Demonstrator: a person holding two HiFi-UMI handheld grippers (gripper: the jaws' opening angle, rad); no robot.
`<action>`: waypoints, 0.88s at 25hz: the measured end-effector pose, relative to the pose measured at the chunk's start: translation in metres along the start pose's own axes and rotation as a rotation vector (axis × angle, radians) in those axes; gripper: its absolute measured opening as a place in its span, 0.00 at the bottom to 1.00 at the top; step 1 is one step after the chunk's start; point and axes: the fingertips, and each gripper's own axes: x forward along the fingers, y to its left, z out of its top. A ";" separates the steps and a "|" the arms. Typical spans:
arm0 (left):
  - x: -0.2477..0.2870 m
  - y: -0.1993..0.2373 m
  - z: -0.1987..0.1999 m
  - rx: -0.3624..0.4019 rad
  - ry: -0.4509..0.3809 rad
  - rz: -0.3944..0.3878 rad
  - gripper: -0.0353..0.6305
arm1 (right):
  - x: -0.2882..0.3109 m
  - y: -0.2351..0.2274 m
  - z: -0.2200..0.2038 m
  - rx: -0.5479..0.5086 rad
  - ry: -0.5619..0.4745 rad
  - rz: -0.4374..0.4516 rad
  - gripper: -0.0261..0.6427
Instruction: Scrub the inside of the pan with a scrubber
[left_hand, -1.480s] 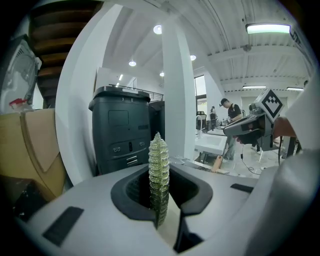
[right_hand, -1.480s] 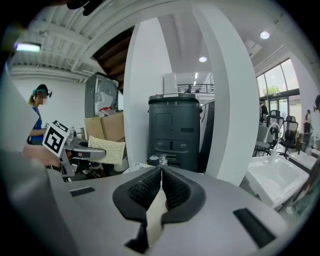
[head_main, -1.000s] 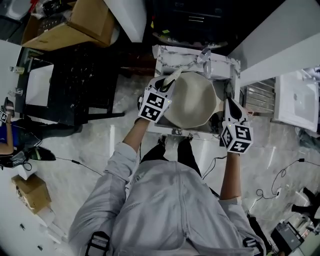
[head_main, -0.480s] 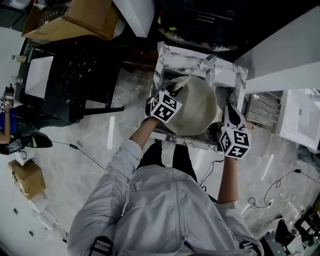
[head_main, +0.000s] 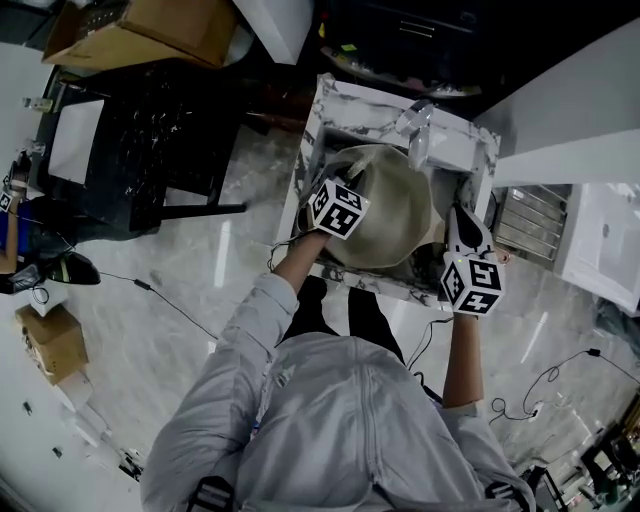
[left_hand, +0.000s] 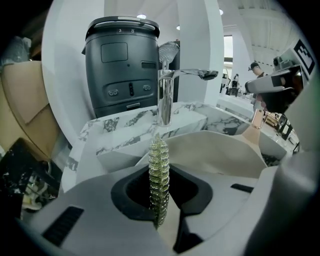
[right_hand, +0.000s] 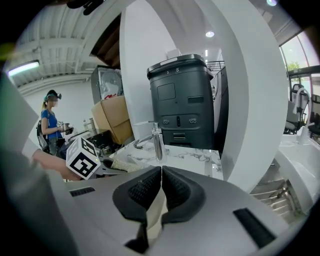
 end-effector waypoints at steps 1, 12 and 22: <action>0.003 -0.002 -0.001 -0.003 -0.001 0.003 0.16 | 0.001 -0.002 -0.003 -0.005 0.004 0.008 0.09; 0.021 -0.002 -0.007 -0.038 0.020 0.153 0.16 | 0.006 -0.023 -0.025 0.029 0.036 0.066 0.09; 0.050 -0.036 -0.002 0.053 0.045 0.112 0.15 | 0.010 -0.023 -0.032 0.086 0.032 0.140 0.09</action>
